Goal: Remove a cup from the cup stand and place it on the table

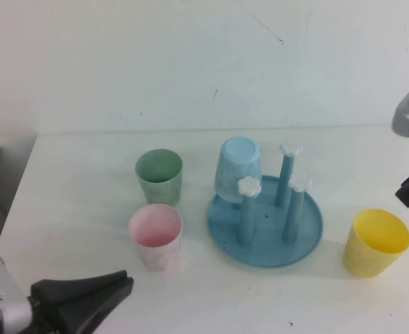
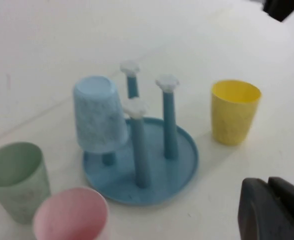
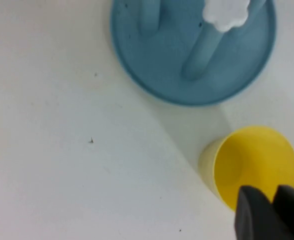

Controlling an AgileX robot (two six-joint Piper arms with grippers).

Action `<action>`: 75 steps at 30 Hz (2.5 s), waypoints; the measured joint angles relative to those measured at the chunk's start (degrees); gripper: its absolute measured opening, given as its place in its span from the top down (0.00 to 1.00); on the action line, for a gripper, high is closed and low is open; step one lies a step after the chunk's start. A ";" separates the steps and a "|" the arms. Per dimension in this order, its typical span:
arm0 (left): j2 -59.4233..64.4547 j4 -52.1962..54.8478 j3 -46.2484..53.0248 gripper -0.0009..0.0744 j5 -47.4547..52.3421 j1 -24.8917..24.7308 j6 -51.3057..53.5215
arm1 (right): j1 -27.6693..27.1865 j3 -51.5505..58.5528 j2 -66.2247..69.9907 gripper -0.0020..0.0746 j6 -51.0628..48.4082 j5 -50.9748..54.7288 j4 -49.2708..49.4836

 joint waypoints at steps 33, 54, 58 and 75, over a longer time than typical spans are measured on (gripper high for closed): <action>-34.21 0.96 4.40 0.99 19.29 42.71 1.03 | 0.00 33.18 -51.28 0.98 0.71 -9.87 -0.85; -33.58 39.39 21.73 0.99 -1.19 31.92 -40.56 | -14.45 51.86 -69.93 0.98 30.61 -27.78 -24.31; -33.83 40.48 24.43 0.99 -4.11 31.50 -40.45 | -17.31 58.00 -74.82 0.98 30.88 -27.91 -22.48; -33.83 35.56 24.69 0.99 4.98 38.93 -42.87 | -18.34 67.10 -77.12 0.98 36.77 -34.99 -20.65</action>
